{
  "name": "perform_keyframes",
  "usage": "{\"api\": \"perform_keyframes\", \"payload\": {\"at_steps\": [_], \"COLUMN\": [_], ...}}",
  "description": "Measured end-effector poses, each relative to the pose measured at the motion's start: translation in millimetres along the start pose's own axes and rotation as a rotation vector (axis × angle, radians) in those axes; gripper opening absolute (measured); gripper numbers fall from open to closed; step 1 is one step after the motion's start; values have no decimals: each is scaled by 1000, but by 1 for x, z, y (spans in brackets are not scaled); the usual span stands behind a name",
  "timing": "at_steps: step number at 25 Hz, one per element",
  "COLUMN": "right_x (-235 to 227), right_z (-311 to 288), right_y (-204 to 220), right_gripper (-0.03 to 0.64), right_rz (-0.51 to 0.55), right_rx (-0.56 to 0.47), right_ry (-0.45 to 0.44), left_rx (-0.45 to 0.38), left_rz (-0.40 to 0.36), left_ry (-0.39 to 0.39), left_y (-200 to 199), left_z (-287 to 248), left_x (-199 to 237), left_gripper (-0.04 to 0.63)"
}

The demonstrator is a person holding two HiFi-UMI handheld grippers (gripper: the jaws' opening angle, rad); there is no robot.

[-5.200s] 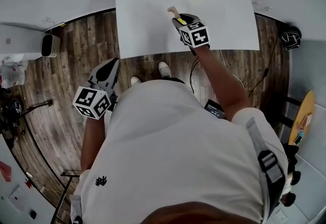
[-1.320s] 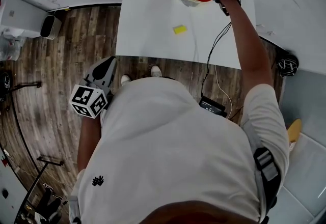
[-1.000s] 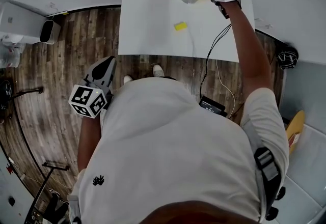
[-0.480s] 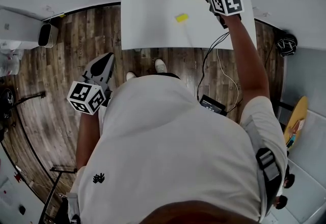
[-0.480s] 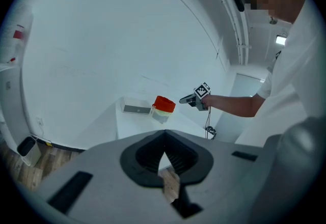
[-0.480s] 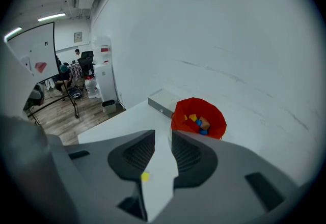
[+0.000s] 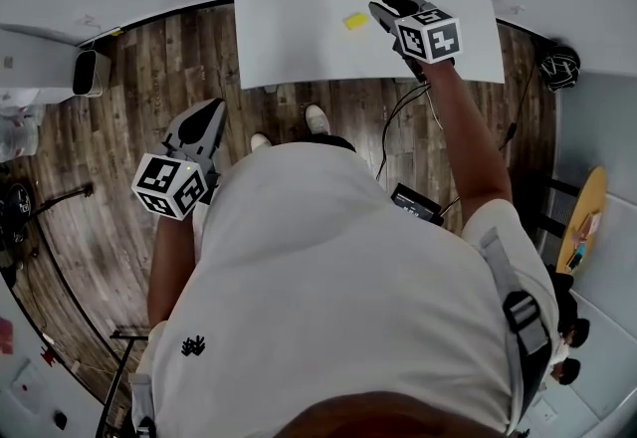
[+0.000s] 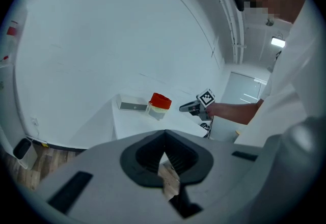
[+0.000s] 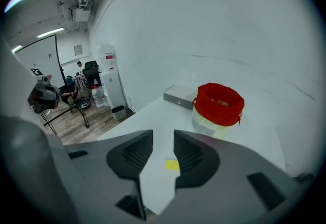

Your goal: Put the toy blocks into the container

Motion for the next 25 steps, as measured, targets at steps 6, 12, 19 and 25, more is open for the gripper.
{"api": "perform_keyframes", "payload": {"at_steps": [6,12,19,25], "right_x": [20,24,14,-5], "right_z": [-8,-20,-49,-80], "right_y": [30,55,92,114], "right_gripper": [147,173,221,252], "right_rz": [-41,-62,-74,-108], "right_rx": [-5,11,92,145], "right_ry": [-5,21,31,26], "left_rx": [14,21,24,28], "left_rz": [0,-6,1,1], "left_ry": [8,13,-11,-35], "left_y": [-1,-6,-8,-12], "left_z": [0,-5,-12,-22], "left_x": [2,0,-4,-10], "left_gripper": [6,6,6,6]}}
Point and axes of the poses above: the fingertips, and each gripper's own axes: z backward along the fingers, x to its left, y out of its underside, the point moved 8 cm from there along z, backward along the fingers, and after that the axes turned 1 degree about z, right-handed, at the moved point
